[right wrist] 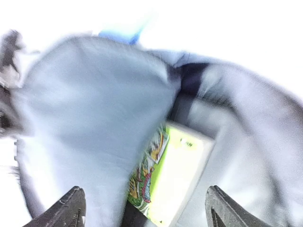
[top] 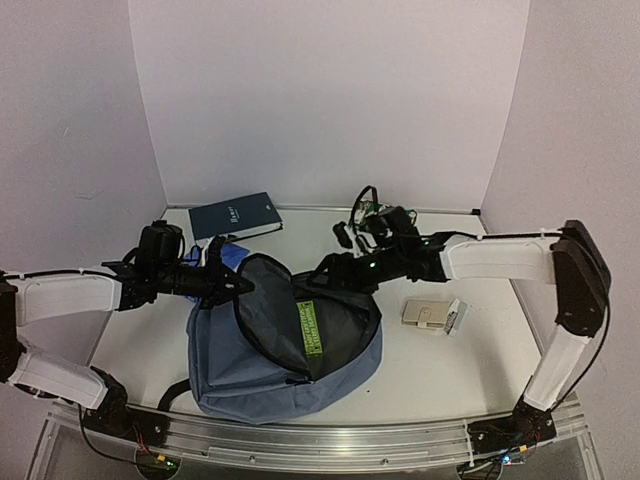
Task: Pack the student bag
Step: Place the book in the student bag, then pick up the book from the center of the board.
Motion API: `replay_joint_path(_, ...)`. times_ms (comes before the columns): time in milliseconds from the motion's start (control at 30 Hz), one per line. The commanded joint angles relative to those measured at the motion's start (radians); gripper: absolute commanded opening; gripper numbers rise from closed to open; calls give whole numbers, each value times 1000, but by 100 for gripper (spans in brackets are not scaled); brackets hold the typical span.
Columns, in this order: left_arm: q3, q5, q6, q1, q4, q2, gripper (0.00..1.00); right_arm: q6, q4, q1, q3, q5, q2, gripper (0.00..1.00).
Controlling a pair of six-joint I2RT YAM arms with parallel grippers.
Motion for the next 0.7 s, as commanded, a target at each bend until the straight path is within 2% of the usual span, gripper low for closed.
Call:
replay_joint_path(0,-37,-120,30,16,-147,-32,0,-133,-187,-18,30,261,-151,93)
replay_joint_path(100,-50,-144,31,18,-173,-21,0,-166,-239,-66,44,377,-188,98)
replay_joint_path(267,-50,-166,39,18,-188,26,0,-207,-238,-220,68,407,-144,98)
replay_joint_path(400,-49,-163,38,18,-154,55,0,-251,-190,-322,133,427,-33,97)
replay_joint_path(667,-28,-165,57,19,-104,58,0,-277,-70,-489,314,355,221,91)
